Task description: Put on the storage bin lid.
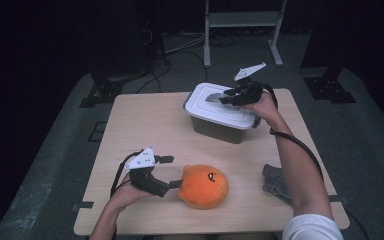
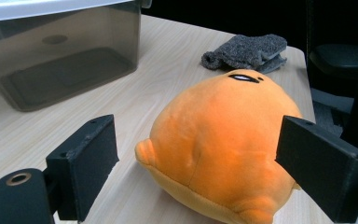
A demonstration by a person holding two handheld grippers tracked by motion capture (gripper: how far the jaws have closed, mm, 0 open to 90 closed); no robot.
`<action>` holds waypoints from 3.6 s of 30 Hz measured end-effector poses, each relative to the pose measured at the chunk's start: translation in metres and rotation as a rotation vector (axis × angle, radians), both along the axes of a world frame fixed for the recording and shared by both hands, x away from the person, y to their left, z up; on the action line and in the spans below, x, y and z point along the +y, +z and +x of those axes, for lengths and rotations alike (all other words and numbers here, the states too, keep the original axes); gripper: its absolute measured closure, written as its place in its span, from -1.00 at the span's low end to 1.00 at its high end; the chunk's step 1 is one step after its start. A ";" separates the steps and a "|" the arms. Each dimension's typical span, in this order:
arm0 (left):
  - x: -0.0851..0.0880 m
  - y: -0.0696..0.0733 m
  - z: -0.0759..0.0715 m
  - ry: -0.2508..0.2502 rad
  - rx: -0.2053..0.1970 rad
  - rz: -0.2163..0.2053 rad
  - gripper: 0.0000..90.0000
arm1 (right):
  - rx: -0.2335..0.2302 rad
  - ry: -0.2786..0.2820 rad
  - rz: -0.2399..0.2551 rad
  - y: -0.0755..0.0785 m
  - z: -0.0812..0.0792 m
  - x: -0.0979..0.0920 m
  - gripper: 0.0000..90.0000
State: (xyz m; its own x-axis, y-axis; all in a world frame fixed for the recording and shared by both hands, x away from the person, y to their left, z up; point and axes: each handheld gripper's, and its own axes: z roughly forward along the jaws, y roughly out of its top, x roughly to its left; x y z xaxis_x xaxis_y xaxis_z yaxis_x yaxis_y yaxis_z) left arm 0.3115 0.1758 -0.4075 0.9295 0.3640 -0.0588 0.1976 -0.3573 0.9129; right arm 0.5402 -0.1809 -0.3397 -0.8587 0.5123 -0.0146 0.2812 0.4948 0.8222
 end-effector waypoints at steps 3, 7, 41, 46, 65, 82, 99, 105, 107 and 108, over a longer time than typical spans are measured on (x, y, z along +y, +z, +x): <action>-0.001 0.000 0.000 -0.002 -0.001 0.002 -0.74 | -0.001 0.004 -0.005 0.000 -0.001 0.000 0.35; -0.001 0.000 0.000 -0.006 -0.003 0.003 -0.74 | 0.016 0.026 -0.005 0.002 -0.003 0.000 0.43; 0.002 0.002 -0.003 -0.002 -0.015 0.007 -0.74 | 0.020 0.226 -0.009 0.002 -0.064 0.027 0.46; 0.002 0.003 -0.004 -0.002 -0.019 0.005 -0.74 | 0.017 0.233 -0.010 0.002 -0.069 0.030 0.46; 0.001 0.002 -0.005 -0.012 -0.025 0.011 -0.74 | 0.012 0.267 -0.008 0.001 -0.085 0.038 0.46; 0.001 0.002 -0.005 -0.017 -0.024 0.013 -0.74 | 0.016 0.248 -0.008 0.007 -0.084 0.037 0.47; 0.001 0.002 -0.005 -0.020 -0.023 0.007 -0.74 | 0.002 0.239 -0.003 0.022 -0.087 0.030 0.47; 0.001 0.002 -0.005 -0.017 -0.028 0.004 -0.74 | -0.005 0.228 -0.002 0.030 -0.090 0.024 0.47; 0.001 0.002 -0.005 -0.017 -0.027 0.002 -0.74 | -0.010 0.225 -0.002 0.032 -0.091 0.021 0.47; 0.001 0.002 -0.005 -0.017 -0.027 0.004 -0.74 | -0.010 0.223 -0.003 0.034 -0.092 0.020 0.47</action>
State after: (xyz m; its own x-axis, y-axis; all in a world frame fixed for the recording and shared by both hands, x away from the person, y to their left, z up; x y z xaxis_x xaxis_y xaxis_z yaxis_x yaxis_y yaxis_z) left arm 0.3066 0.1768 -0.4054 0.9367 0.3486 -0.0318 0.1666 -0.3640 0.9164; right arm 0.4486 -0.1610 -0.3061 -0.9504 0.3101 -0.0248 0.1566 0.5458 0.8231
